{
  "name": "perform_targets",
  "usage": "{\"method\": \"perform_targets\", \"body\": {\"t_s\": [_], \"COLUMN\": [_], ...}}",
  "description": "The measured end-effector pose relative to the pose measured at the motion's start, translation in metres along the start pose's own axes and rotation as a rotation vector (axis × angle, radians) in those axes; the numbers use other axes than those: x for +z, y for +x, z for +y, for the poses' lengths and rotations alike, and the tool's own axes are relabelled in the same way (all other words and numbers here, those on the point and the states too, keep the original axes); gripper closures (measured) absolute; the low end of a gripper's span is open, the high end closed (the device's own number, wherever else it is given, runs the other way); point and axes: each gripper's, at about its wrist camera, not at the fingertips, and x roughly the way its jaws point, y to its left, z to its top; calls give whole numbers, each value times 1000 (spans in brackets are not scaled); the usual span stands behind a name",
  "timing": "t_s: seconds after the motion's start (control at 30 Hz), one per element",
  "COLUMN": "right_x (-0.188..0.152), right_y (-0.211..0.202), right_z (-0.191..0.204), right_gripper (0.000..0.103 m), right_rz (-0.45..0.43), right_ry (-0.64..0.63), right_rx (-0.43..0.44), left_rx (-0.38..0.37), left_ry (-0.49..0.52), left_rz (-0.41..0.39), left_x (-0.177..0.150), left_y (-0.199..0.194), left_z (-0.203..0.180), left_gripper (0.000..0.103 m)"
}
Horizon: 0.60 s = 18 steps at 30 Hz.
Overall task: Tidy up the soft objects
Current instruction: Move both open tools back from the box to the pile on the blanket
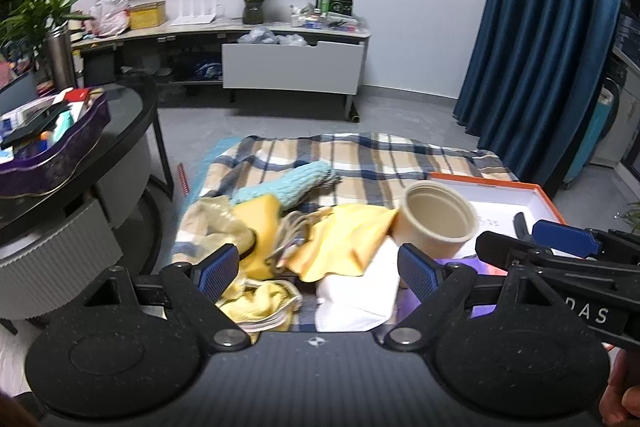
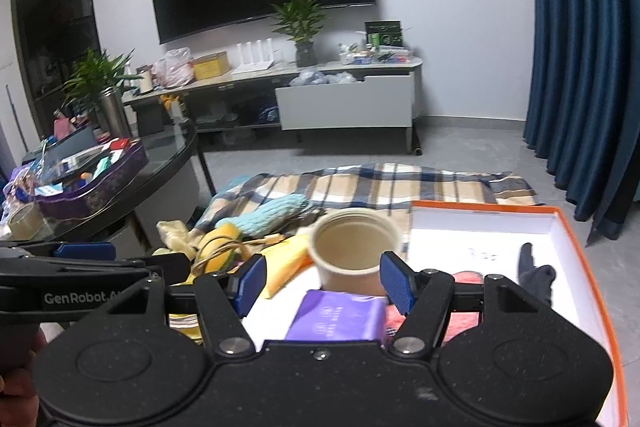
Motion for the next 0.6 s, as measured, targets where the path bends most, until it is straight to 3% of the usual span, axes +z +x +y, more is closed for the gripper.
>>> {"method": "perform_targets", "body": {"t_s": [0.6], "right_x": [-13], "right_y": [35], "right_z": [40], "right_gripper": [27], "right_rz": [68], "right_ry": [-55], "right_rx": [98], "left_rx": [32], "left_ry": [-71], "left_rz": [25], "left_x": [-21], "left_y": [4], "left_z": [52], "left_gripper": [14]}}
